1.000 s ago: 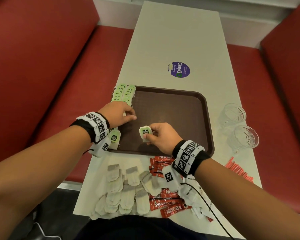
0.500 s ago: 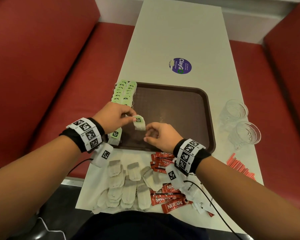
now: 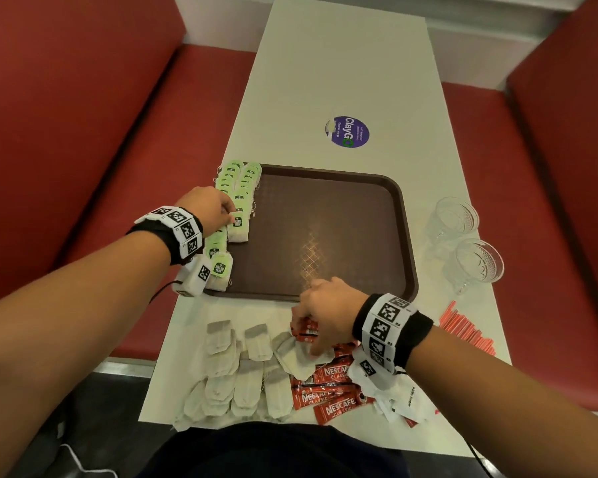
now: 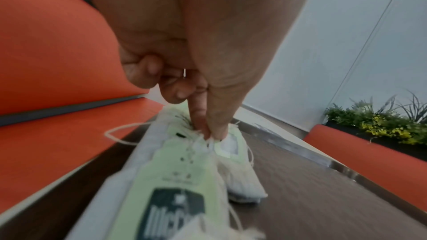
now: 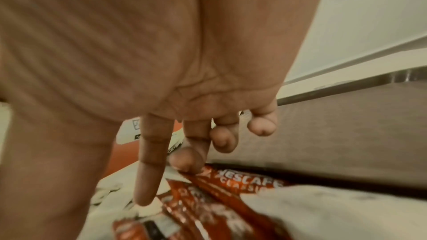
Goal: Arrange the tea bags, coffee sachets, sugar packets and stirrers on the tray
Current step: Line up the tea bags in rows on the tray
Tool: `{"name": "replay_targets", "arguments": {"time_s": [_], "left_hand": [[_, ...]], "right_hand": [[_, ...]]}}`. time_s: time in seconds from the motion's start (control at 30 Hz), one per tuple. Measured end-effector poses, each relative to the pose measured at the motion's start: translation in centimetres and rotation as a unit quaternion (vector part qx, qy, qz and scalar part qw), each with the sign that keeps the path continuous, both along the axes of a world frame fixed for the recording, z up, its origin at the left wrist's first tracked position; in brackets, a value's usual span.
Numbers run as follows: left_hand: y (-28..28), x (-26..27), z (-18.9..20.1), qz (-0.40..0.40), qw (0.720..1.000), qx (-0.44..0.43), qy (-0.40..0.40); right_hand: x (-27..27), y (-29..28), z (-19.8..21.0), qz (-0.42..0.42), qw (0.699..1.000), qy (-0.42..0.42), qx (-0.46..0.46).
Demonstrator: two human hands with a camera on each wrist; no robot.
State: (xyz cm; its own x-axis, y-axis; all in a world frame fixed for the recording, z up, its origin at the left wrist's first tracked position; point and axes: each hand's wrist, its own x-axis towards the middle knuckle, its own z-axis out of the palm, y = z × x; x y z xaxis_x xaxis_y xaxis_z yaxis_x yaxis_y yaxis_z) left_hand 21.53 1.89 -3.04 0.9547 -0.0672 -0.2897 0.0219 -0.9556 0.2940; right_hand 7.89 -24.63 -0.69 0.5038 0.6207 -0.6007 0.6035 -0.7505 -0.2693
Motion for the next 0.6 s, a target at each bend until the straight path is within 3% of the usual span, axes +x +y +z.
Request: {"name": "replay_targets", "arguments": {"time_s": [0.23,0.4,0.6], "left_hand": [[-1.3,-0.2,-0.3,-0.013,0.997,0.068,-0.032],[-2.9,-1.2,-0.8,-0.066,0.991,0.118,0.008],[-3.9,-3.1,0.2,-0.069,0.994,0.062,-0.05]], "right_hand": [[-1.8,-0.6,-0.9,0.018,0.999,-0.044,0.011],[-2.7,-0.5,-0.6,0.042,0.996,-0.073,-0.003],[-3.0,-0.4,-0.4,0.049,0.995,-0.089,0.002]]}}
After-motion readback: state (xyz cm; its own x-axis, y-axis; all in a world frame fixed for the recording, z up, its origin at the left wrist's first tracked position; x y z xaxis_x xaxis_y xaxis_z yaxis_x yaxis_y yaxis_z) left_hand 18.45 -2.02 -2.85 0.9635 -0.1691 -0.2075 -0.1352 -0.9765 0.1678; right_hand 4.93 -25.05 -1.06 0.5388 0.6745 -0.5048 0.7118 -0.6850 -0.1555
